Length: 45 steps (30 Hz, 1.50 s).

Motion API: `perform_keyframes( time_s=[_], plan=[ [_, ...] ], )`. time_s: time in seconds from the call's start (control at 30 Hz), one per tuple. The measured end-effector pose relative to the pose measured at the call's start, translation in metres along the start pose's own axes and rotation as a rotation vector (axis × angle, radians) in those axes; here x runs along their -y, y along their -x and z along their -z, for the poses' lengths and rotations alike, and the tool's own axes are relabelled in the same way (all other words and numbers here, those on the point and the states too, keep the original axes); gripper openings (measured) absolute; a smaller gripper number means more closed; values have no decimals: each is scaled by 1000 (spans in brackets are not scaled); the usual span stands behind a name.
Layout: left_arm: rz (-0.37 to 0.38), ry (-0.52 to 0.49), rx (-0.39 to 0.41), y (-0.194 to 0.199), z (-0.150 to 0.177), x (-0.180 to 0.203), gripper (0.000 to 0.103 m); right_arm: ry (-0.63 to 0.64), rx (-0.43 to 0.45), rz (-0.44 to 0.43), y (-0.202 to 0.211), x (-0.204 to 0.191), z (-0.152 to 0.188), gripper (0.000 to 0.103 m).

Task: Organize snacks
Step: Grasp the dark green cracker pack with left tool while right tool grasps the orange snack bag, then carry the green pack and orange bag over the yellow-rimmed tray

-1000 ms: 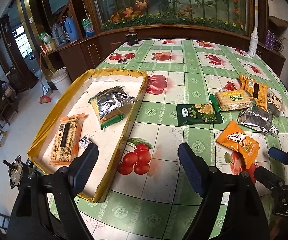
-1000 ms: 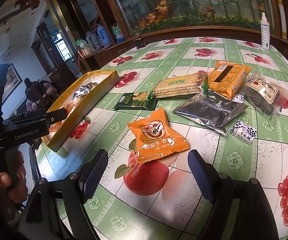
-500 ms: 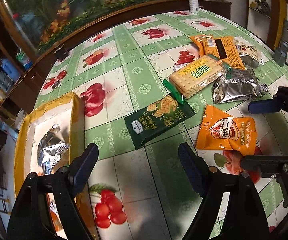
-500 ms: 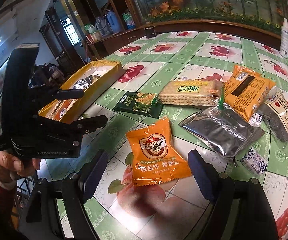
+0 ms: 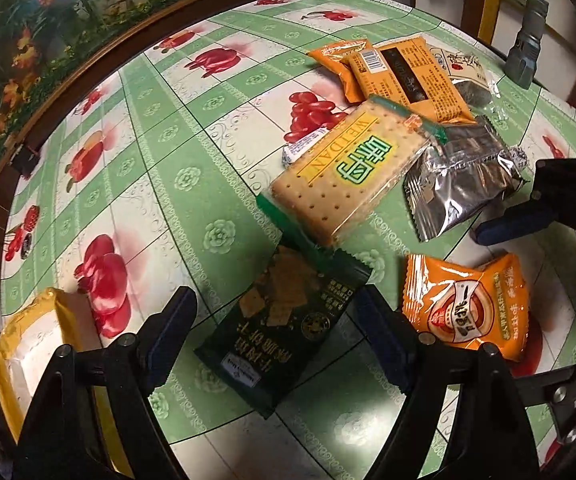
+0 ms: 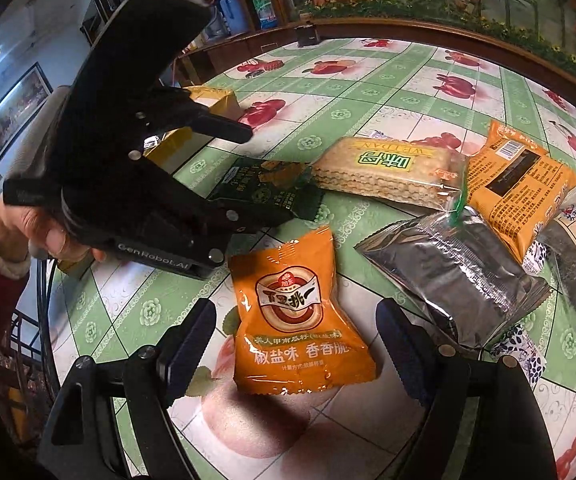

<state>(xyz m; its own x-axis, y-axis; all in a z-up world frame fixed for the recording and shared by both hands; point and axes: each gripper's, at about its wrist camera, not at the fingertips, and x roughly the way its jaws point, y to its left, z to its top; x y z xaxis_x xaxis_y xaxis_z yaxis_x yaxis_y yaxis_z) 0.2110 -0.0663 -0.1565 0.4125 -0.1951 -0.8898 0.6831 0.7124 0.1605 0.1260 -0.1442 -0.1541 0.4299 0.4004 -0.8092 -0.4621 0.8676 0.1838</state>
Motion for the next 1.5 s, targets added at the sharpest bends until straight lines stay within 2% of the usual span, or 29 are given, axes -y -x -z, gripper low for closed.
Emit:
perform_keyframes(
  time_s=[0.17,0.23,0.27,0.33,0.43,0.47,0.57,0.9,1.03,1.1,1.33,1.5],
  plan=[
    [137,68,8,-6,4,-4,83,14,5,31,0,-2,2,80],
    [134,80,17,-4,7,-1,83,18,8,60,1,-2,3,73],
    [131,84,19,-3,9,0,81,18,10,74,3,-2,4,66],
    [128,91,27,1,13,3,75,10,15,73,5,1,6,62],
    [123,98,28,9,18,9,54,14,17,88,7,-1,8,62],
    [118,105,26,12,20,11,43,11,18,90,7,-1,9,62],
    [88,123,27,14,25,14,43,-11,27,88,12,0,12,61],
    [72,213,53,32,58,27,42,-72,82,74,37,4,28,60],
    [58,304,69,42,74,22,42,-99,117,65,49,7,30,60],
    [30,363,87,50,82,18,42,-111,134,54,54,7,31,60],
    [-151,516,145,83,108,17,42,-118,144,29,51,-2,30,60],
    [-277,589,163,106,125,7,43,-95,144,-1,47,-18,26,60]
  ],
)
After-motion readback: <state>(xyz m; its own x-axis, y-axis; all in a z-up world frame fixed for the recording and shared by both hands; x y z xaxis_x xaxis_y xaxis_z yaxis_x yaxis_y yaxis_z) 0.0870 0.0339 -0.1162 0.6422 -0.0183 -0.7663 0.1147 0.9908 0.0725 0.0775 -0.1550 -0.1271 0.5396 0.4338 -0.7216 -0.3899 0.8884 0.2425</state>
